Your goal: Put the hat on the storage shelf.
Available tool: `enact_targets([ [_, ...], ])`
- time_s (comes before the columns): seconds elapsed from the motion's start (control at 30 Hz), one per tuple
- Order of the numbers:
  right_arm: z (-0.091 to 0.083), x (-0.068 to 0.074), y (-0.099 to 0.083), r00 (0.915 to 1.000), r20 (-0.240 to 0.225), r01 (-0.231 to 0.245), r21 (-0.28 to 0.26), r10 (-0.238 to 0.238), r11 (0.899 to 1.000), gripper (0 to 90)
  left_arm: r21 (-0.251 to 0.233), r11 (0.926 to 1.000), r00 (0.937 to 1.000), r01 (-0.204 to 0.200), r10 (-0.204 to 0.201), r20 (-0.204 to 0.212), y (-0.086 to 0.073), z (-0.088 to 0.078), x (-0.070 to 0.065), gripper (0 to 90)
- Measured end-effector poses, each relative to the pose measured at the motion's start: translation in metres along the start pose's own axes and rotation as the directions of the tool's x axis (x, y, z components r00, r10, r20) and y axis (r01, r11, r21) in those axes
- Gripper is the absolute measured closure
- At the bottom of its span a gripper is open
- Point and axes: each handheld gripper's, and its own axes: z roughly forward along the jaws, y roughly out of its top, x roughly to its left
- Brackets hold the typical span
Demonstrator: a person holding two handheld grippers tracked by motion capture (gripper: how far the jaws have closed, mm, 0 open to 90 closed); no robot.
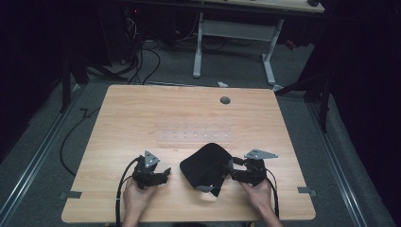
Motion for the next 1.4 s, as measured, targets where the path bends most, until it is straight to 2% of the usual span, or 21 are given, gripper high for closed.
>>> enact_targets([
  [0.3,0.019,0.001,0.000,0.9994,-0.034,-0.003,0.025,0.004,1.000,43.1,0.001,1.0000,1.0000,0.000,0.000,0.000,0.000,0.000,0.000,28.7],
  [0.57,0.027,0.002,-0.001,0.9980,-0.064,0.005,0.040,-0.002,0.999,46.8,0.000,1.0000,1.0000,0.000,0.000,0.000,0.000,0.000,0.000,28.6],
  [0.7,0.028,0.004,-0.002,0.9973,-0.069,0.031,0.049,-0.028,0.998,50.9,0.001,1.0000,1.0000,0.000,0.000,0.000,0.000,0.000,0.000,28.6],
  [0.83,0.032,0.003,-0.003,0.9964,-0.082,0.029,0.072,-0.023,0.997,55.0,0.000,1.0000,1.0000,0.000,0.000,0.000,0.000,0.000,0.000,28.6],
  [1.23,0.029,0.005,-0.002,0.9920,-0.118,0.052,0.045,-0.046,0.998,72.0,0.000,1.0000,1.0000,0.000,0.000,-0.001,0.000,0.000,0.000,28.6],
  [1.4,0.027,0.004,-0.002,0.9884,-0.149,0.034,0.029,-0.030,0.999,78.0,0.000,1.0000,1.0000,-0.001,0.001,-0.001,0.000,0.000,0.000,28.6],
])
